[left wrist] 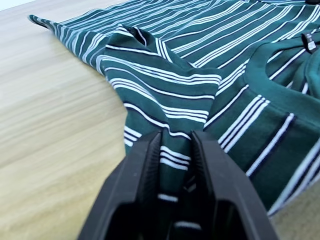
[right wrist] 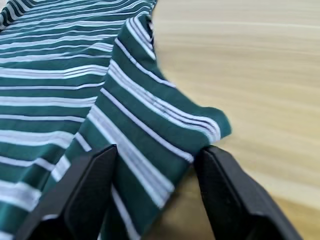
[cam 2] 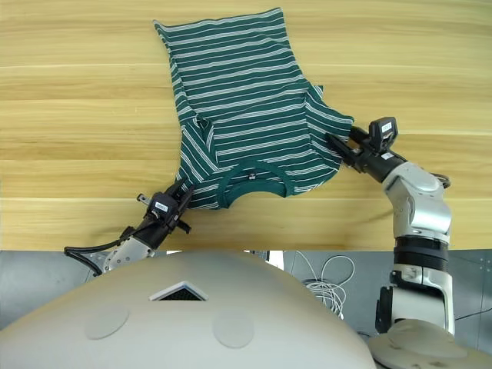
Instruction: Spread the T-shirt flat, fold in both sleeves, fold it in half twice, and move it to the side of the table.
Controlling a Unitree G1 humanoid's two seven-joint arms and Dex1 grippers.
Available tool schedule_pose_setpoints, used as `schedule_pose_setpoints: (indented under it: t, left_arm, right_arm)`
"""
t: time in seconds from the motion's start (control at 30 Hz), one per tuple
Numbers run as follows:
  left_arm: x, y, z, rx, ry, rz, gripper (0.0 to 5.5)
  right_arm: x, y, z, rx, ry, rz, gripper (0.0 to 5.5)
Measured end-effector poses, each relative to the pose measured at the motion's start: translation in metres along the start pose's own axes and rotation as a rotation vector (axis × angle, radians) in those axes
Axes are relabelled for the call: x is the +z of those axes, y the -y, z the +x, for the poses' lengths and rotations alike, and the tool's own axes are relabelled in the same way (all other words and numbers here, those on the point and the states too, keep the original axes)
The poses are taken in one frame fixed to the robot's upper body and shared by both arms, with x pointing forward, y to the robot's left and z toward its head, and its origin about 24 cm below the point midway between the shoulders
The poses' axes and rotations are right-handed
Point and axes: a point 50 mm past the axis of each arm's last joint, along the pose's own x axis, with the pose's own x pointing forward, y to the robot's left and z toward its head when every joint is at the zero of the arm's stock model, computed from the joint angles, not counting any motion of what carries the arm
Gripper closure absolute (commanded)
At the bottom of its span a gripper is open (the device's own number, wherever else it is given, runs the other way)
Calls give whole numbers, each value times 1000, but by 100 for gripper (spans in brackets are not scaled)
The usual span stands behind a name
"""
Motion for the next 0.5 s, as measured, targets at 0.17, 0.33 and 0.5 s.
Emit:
schedule_pose_setpoints:
  t: [0.17,0.33,0.5]
  left_arm:
    - [0,2,0,8,1,-10,450]
    - [0,3,-1,14,-1,-9,450]
    - [-1,3,-2,22,-4,-11,450]
  right_arm:
    - [4,8,4,-51,-16,11,322]
    - [6,0,1,-2,-29,55,412]
    - [6,-5,2,26,-39,76,514]
